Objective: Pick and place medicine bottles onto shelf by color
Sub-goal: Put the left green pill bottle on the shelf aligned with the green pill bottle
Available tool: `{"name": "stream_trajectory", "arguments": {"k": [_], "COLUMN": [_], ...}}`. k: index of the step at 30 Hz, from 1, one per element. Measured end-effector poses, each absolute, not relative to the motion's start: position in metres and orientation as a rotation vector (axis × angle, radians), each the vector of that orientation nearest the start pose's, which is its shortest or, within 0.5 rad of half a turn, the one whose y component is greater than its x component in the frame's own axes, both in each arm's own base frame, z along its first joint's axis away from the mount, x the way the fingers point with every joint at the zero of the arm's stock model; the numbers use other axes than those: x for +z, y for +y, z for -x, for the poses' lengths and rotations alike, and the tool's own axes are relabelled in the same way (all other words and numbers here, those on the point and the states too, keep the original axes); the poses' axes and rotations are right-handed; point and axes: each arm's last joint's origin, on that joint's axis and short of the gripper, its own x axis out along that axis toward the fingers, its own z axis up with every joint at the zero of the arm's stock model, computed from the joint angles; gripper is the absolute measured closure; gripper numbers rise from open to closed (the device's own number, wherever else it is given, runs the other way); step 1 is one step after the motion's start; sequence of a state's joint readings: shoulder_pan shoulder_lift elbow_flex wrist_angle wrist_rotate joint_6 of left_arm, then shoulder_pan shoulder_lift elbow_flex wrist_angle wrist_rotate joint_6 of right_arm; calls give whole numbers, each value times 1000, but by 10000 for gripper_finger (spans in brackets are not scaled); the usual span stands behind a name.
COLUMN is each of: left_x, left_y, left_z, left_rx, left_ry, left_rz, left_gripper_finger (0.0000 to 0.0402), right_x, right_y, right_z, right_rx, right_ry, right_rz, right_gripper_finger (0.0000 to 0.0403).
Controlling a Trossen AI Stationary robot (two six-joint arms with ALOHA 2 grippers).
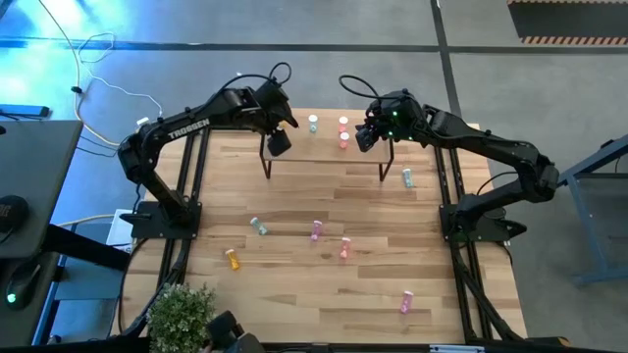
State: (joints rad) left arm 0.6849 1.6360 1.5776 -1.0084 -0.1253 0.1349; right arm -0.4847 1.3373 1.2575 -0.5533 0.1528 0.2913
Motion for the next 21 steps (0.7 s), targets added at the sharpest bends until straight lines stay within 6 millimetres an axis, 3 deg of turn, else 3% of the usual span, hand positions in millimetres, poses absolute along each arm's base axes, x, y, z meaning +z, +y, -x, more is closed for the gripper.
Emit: {"name": "stream_trajectory", "arguments": {"k": [6,10,15,21], "left_x": [355,363,371,384], "left_y": [207,197,174,140], "left_z": [-248,-239,-229,-231], "left_rx": [655,637,634,658], "left_ry": [1118,1149,1179,1121], "left_rz": [211,319,440,528], "left_gripper_finger": [161,161,161,161], "right_x": [343,342,342,341], "right_y": [-137,-137,-136,-136], "right_z": [-250,-250,-250,-249], "right_rx": [-706,-715,-720,-722], "right_ry": [552,548,546,564], "right_rz": [-380,-407,-423,-429], "right_gripper_finger": [233,233,233,233]}}
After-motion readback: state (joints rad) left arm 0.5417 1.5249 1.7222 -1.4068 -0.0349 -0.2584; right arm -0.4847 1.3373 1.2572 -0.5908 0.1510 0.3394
